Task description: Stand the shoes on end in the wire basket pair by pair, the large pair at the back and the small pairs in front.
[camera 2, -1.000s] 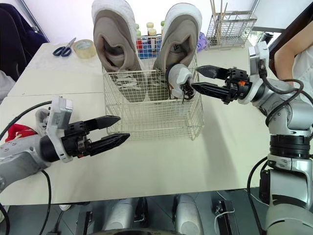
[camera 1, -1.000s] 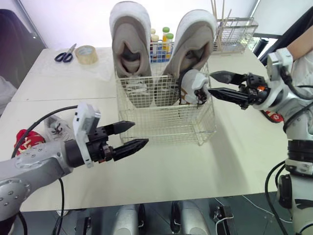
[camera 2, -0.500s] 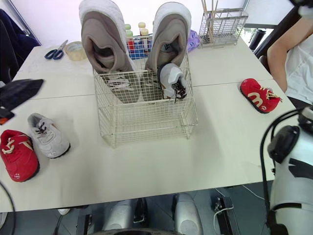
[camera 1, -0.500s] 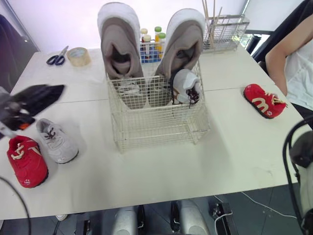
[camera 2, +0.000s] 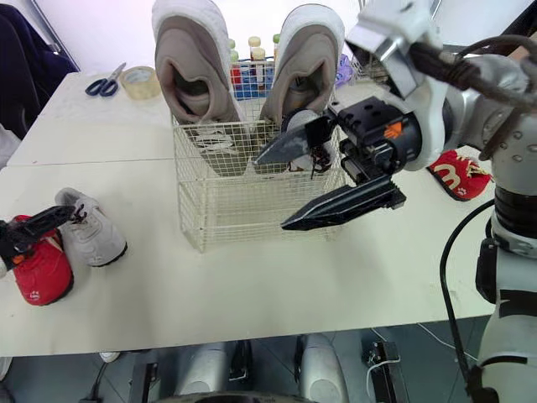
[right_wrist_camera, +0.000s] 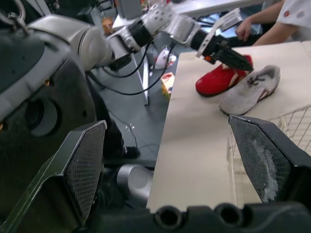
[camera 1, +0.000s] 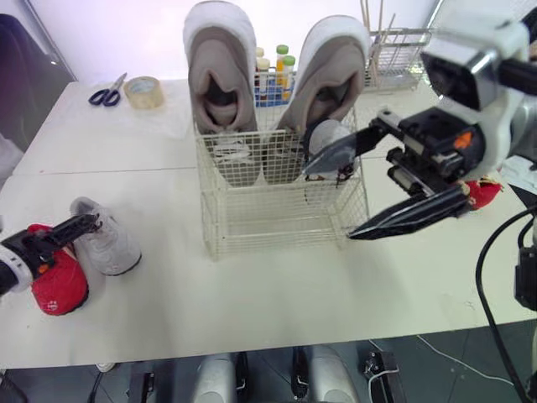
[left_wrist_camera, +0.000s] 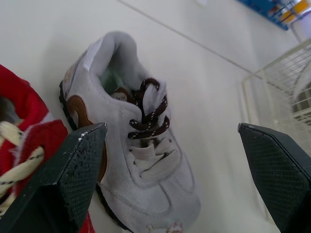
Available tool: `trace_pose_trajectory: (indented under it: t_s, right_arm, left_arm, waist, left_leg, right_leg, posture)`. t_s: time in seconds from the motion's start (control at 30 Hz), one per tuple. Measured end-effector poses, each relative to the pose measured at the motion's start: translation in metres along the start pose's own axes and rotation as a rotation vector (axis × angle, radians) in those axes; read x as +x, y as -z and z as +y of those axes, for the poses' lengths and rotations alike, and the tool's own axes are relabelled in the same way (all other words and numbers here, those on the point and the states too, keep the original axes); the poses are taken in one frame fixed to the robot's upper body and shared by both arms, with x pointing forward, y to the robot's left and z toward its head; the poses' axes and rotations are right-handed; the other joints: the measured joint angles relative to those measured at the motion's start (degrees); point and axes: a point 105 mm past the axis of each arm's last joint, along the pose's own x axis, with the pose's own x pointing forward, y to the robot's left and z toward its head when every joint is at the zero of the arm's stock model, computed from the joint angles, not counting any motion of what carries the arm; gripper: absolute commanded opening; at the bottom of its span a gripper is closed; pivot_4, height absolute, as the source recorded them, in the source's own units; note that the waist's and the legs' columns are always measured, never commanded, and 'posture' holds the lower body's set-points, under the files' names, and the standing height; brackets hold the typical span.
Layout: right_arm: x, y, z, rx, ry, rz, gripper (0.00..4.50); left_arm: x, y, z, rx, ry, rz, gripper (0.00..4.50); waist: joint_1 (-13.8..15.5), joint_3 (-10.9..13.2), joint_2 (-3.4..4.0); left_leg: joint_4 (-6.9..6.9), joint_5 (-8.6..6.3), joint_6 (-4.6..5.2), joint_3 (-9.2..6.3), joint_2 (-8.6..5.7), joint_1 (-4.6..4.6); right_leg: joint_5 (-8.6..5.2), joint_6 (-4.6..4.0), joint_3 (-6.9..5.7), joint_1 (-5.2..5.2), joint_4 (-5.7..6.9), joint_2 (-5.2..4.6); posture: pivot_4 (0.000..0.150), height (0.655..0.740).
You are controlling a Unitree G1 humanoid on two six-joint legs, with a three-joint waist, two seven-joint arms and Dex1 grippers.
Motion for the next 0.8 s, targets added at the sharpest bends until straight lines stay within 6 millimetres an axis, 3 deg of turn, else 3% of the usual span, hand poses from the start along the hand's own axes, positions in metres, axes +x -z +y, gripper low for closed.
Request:
trace_pose_trajectory:
  t_s: [0.37,0.57,0.8]
  right_arm:
    - [-0.002,0.011,-0.005,0.004,0.039,0.023,4.38]
    - [-0.018,0.015,0.006,0.037,0.051,0.082,4.38]
    - [-0.015,0.02,0.016,0.035,0.012,0.119,4.38]
  left_arm:
    - [0.002,-0.001,0.018,0.002,-0.134,0.034,4.5]
    - [-0.01,-0.005,0.02,0.039,-0.156,0.084,4.5]
    - [0.006,-0.004,0.025,0.036,-0.178,0.116,4.5]
  waist:
    - [-0.1,0.0,0.0]
    - [-0.1,0.0,0.01]
    - [0.0,0.0,0.05]
  left_leg:
    - [-0.04,0.02,-0.07,0.02,0.01,0.0]
    - [-0.09,-0.07,-0.21,0.02,0.0,-0.02]
    - [-0.09,-0.09,-0.25,0.01,0.01,-0.01]
  right_leg:
    - [0.0,-0.02,0.01,-0.06,-0.01,-0.04]
    - [0.0,-0.03,0.02,-0.08,-0.11,-0.08]
    - [0.04,-0.09,0.01,-0.09,-0.1,-0.1]
  posture:
    - [0.15,0.74]
    - [0.15,0.74]
    - [0.15,0.74]
